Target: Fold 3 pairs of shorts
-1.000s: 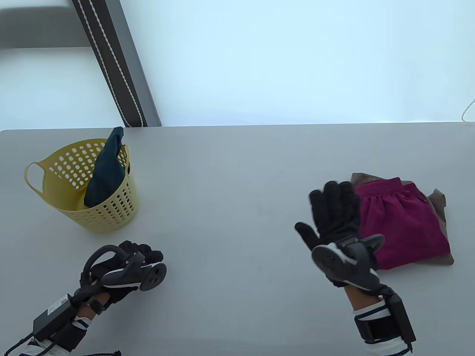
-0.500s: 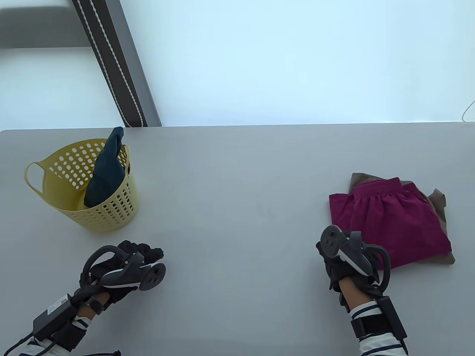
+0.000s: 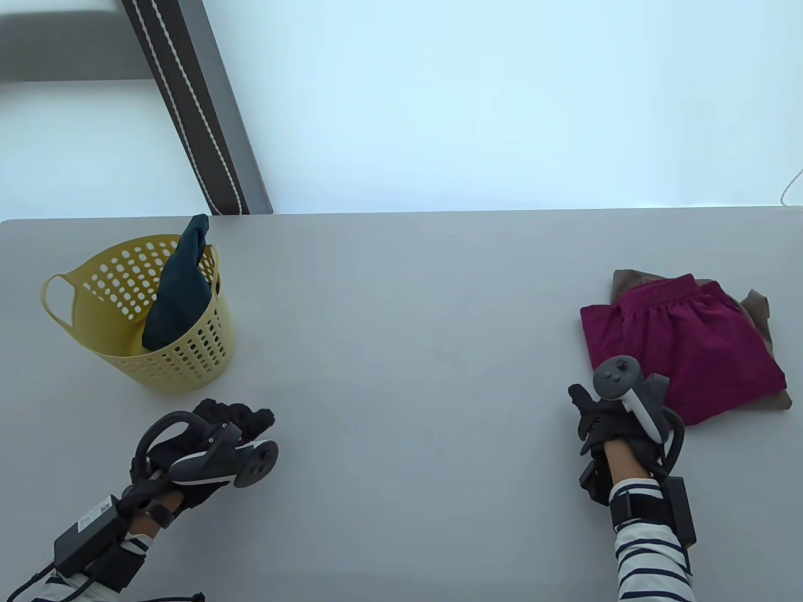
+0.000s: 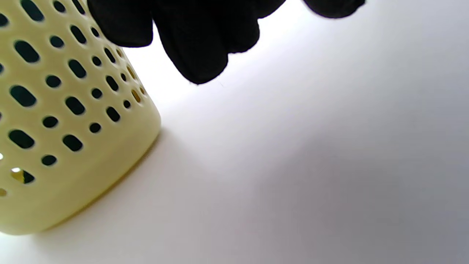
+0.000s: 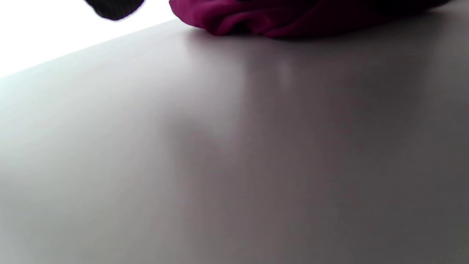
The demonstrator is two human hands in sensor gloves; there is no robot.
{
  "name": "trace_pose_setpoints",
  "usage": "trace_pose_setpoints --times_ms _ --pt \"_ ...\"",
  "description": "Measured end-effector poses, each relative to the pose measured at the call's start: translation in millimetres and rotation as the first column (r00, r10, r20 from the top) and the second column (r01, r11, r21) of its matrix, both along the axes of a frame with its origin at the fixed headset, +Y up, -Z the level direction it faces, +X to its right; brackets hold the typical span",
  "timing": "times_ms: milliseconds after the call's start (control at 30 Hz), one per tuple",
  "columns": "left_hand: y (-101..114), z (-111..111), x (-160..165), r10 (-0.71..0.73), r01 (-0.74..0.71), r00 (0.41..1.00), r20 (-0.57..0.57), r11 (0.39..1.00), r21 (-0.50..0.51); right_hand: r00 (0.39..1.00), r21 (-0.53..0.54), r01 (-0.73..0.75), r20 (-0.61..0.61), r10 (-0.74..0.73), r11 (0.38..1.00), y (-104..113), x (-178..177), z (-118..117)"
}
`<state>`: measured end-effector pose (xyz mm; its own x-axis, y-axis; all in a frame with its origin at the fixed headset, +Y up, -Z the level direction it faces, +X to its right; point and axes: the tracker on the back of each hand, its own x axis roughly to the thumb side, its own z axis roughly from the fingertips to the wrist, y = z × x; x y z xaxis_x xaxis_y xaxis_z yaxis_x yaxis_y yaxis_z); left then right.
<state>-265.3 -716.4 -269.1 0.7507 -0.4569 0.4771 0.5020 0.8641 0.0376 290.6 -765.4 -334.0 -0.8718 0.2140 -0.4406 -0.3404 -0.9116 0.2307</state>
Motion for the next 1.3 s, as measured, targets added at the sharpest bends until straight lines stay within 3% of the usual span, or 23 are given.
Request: trace_pose_setpoints --times_ms 67,133,233,267,300,400,467,533,567,633,700,767,867,1000,1067,1200,1267,1300 --pt "23 2 -4 0.026 -0.029 0.999 0.02 0.985 0.171 1.0 -0.007 -0.005 -0.002 0.005 1.0 -3 6 -4" --pt "52 5 -9 0.088 -0.098 0.995 0.043 0.928 0.36 0.999 -0.01 0.03 0.018 -0.03 0.999 -4 11 -5" --pt "106 1 -27 0.237 -0.236 0.968 0.082 0.753 0.614 0.993 0.086 0.116 0.028 -0.119 0.989 12 10 1" --pt "119 -6 -32 0.267 -0.237 0.962 0.051 0.733 0.637 0.992 0.124 0.115 0.027 -0.119 0.986 19 6 4" --pt "135 -18 -41 0.313 -0.235 0.95 -0.009 0.732 0.64 0.994 0.165 0.11 0.008 -0.113 0.98 31 -1 9" --pt "160 -69 -60 0.384 -0.226 0.896 -0.224 0.828 0.513 0.984 0.212 0.144 -0.135 -0.117 0.967 57 -27 24" --pt "159 -113 -72 0.32 -0.22 0.841 -0.436 0.939 0.265 0.962 0.265 0.197 -0.239 -0.133 0.944 69 -53 40" --pt "147 -143 -80 0.244 -0.281 0.775 -0.582 0.959 0.028 0.936 0.287 0.237 -0.322 -0.139 0.928 71 -72 50" --pt "140 -153 -83 0.224 -0.322 0.746 -0.627 0.946 -0.045 0.927 0.296 0.248 -0.35 -0.137 0.922 71 -78 53" --pt "126 -167 -88 0.27 -0.431 0.667 -0.695 0.9 -0.064 0.907 0.315 0.265 -0.403 -0.124 0.911 65 -95 60" --pt "120 -172 -87 0.326 -0.473 0.617 -0.716 0.881 -0.007 0.893 0.278 0.235 -0.44 -0.094 0.931 61 -102 60" --pt "120 -172 -85 0.358 -0.451 0.596 -0.719 0.89 0.069 0.891 0.279 0.21 -0.449 -0.065 0.937 58 -104 61" --pt "130 -168 -85 0.35 -0.428 0.587 -0.73 0.9 0.087 0.892 0.286 0.187 -0.45 -0.041 0.94 56 -102 61" --pt "175 -152 -89 0.519 -0.421 0.552 -0.652 0.849 0.32 0.897 0.294 0.198 -0.44 -0.052 0.935 57 -98 60" --pt "208 -137 -89 0.636 -0.449 0.556 -0.535 0.771 0.451 0.899 0.305 0.201 -0.436 -0.052 0.931 58 -95 60" --pt "285 -87 -77 0.805 -0.559 0.569 -0.168 0.528 0.639 0.899 0.32 0.218 -0.433 -0.063 0.922 62 -91 60" --pt "324 -52 -65 0.836 -0.628 0.548 0.019 0.395 0.671 0.902 0.328 0.227 -0.427 -0.07 0.917 63 -89 60" --pt "336 -41 -60 0.836 -0.65 0.543 0.074 0.364 0.667 0.902 0.33 0.227 -0.426 -0.07 0.916 63 -88 60"
